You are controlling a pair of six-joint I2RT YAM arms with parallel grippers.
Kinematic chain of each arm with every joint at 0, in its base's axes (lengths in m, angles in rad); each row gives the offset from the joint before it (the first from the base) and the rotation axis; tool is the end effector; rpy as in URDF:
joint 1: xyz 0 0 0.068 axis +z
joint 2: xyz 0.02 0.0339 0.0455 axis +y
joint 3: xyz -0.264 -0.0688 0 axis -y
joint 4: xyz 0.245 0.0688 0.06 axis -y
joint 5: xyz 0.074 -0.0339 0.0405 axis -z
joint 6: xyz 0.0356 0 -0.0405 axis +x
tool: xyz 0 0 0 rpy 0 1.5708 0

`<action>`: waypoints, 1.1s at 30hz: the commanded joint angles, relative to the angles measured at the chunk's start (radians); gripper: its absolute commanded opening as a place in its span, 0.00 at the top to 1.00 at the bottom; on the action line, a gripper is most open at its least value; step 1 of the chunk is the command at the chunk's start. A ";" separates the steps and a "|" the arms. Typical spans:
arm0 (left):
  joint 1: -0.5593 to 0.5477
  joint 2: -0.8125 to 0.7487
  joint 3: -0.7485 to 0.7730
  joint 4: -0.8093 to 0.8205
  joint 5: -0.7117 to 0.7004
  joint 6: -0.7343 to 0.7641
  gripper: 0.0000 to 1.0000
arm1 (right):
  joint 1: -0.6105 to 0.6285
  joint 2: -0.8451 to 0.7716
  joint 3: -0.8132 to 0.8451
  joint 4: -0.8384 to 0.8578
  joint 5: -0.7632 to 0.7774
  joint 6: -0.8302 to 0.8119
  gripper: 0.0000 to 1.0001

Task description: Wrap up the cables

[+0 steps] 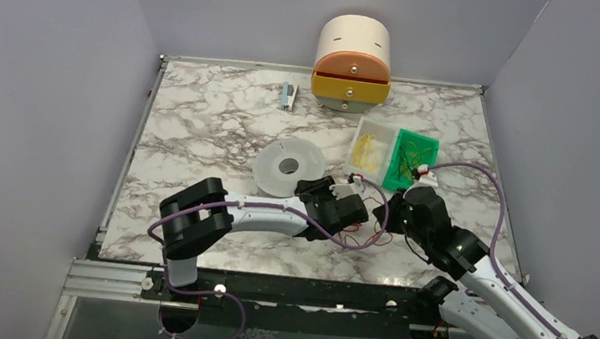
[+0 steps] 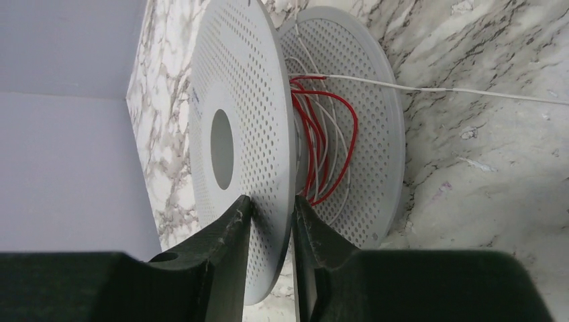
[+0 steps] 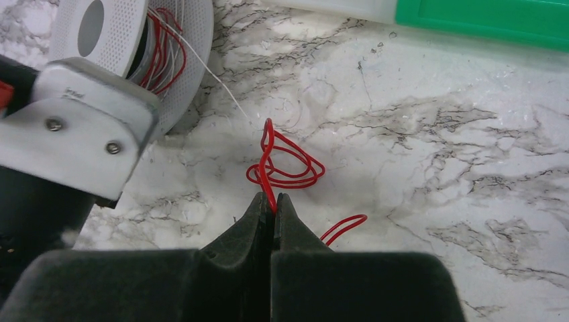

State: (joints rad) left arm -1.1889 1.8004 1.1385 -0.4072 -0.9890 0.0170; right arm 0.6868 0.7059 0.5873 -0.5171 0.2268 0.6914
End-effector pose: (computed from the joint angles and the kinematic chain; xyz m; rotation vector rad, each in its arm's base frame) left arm 0.1600 -0.3185 0.1853 0.9616 1.9135 0.6524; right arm 0.1264 0.0933 0.2508 0.1336 2.2332 0.5207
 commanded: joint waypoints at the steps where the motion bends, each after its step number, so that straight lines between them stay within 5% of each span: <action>1: -0.023 -0.092 0.027 0.019 -0.052 0.016 0.83 | 0.002 -0.009 0.016 0.017 -0.005 -0.001 0.99; 11: -0.023 -0.293 0.032 -0.001 -0.035 0.029 1.00 | 0.002 -0.058 0.083 0.065 -0.078 -0.116 0.99; 23: 0.017 -0.386 0.015 -0.027 0.062 -0.088 1.00 | 0.002 -0.125 0.273 -0.004 -0.230 -0.323 0.99; 33: 0.051 -0.483 -0.011 -0.026 0.268 -0.212 1.00 | 0.002 -0.053 0.421 -0.042 -0.335 -0.306 0.99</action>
State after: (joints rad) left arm -1.1423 1.3766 1.1362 -0.4595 -0.8158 -0.1223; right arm 0.6872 0.6155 0.9642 -0.5266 -0.0261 0.3870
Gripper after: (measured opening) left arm 0.025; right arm 0.027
